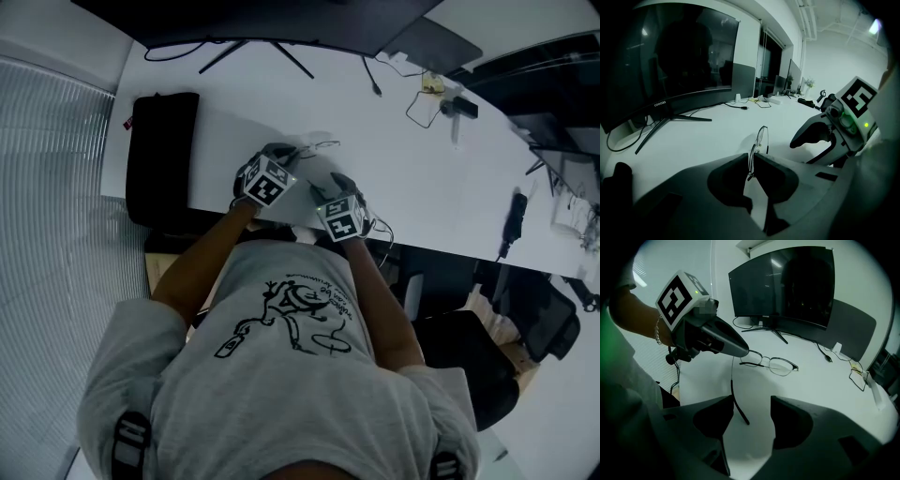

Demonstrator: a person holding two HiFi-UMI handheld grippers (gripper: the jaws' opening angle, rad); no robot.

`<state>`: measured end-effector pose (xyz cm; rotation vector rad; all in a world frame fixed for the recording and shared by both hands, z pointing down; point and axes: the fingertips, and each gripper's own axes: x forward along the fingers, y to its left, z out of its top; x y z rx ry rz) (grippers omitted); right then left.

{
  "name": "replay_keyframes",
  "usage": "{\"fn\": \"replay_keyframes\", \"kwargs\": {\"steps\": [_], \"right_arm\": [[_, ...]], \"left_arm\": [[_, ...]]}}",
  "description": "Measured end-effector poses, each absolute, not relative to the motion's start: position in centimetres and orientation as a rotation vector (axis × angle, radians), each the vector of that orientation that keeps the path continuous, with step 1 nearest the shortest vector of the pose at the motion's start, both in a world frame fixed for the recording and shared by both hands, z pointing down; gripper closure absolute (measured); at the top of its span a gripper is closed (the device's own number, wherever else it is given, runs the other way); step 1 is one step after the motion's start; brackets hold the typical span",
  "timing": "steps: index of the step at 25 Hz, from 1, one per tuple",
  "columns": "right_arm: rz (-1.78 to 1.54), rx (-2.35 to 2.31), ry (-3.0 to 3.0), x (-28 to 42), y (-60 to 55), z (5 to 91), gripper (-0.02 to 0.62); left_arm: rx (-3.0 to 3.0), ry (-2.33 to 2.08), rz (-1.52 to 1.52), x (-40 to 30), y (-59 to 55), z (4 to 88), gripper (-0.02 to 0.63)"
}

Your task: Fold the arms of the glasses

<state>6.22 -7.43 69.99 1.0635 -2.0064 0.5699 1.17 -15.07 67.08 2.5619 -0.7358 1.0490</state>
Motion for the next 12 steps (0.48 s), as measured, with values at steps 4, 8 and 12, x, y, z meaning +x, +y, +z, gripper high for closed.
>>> {"fn": "replay_keyframes", "kwargs": {"steps": [4,8,12], "right_arm": [[0.584,1.107,-1.994,7.1,-8.0,70.0,0.344],[0.593,1.137,-1.976,8.0,-8.6,70.0,0.351],[0.603,1.159,-1.970,8.6,-9.2,70.1,0.353]], "left_arm": [[2.556,-0.722,1.041,1.1,-14.9,67.1,0.555],[2.553,-0.705,1.040,1.1,-14.6,67.1,0.568],[2.553,-0.699,1.044,1.1,-14.4,67.3,0.568]]}}
